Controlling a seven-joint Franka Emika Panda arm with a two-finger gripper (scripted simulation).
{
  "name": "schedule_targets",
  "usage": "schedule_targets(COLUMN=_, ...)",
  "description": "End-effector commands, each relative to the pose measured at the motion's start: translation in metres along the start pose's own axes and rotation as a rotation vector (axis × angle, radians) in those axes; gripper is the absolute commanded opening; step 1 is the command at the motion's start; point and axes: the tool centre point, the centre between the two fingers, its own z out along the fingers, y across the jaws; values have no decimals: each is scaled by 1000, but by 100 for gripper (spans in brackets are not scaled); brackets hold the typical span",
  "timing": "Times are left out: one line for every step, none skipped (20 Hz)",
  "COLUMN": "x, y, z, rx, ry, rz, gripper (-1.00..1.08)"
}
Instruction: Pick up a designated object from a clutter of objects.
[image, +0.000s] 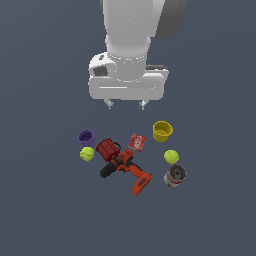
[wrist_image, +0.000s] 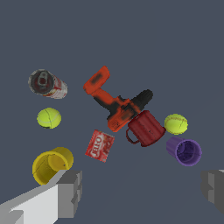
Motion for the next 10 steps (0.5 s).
schedule_targets(x=0, y=0, z=0, rx=0, ry=0, rz=0, gripper=100)
schedule_targets(x=0, y=1, z=0, rx=0, ry=0, rz=0, gripper=100)
schedule_targets(x=1, y=2, z=0, rx=-2, ry=2, rz=2, gripper=100)
schedule_targets(x=1, y=6, z=-1, rx=-4, ry=5, rz=4, gripper=100)
schedule_targets(x=2, y=10, z=-2, rx=-7, ry=9, rz=6, gripper=100)
schedule_targets(x=3, y=15, z=-3, rx=-11, ry=14, rz=10, gripper=100)
schedule_targets(x=4, y=21, z=-4, rx=-15, ry=19, rz=14, gripper=100)
schedule_targets(x=5, y=26, z=-5, rx=-18, ry=23, rz=18, gripper=100)
schedule_targets(x=5, y=29, z=-5, rx=-20, ry=26, rz=21, gripper=100)
schedule_targets(x=6, y=31, z=-6, rx=-21, ry=28, rz=23, gripper=100)
